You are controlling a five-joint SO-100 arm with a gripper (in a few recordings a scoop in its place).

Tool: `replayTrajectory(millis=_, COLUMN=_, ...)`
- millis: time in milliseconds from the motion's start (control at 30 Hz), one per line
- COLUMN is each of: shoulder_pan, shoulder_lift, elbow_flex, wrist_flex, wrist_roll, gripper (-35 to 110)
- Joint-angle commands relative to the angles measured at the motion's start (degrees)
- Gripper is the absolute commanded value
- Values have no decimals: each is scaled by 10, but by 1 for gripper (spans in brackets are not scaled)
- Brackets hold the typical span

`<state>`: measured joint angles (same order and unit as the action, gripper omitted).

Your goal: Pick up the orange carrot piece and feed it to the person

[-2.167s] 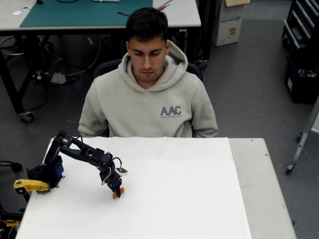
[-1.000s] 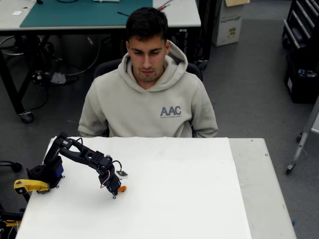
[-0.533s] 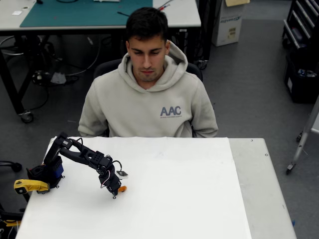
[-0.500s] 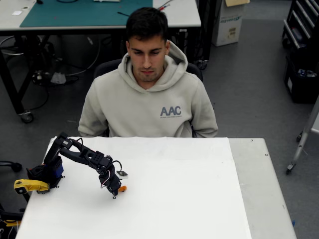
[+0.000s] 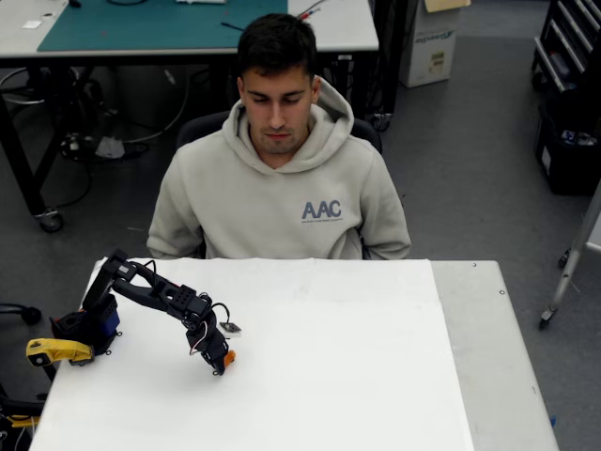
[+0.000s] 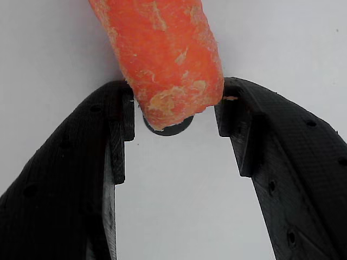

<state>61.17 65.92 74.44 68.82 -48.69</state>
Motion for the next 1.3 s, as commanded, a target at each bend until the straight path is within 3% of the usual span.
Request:
replayTrajectory(millis=0, shoulder_pan=5, shoulder_lift=7, elbow_flex=-5, wrist_flex=6, wrist_roll=-10, gripper=11)
replayTrajectory(millis=1267, shoulder_pan=-64, shoulder_lift=6, elbow_flex=-6, wrist_flex=5, wrist_roll=-9, gripper=10)
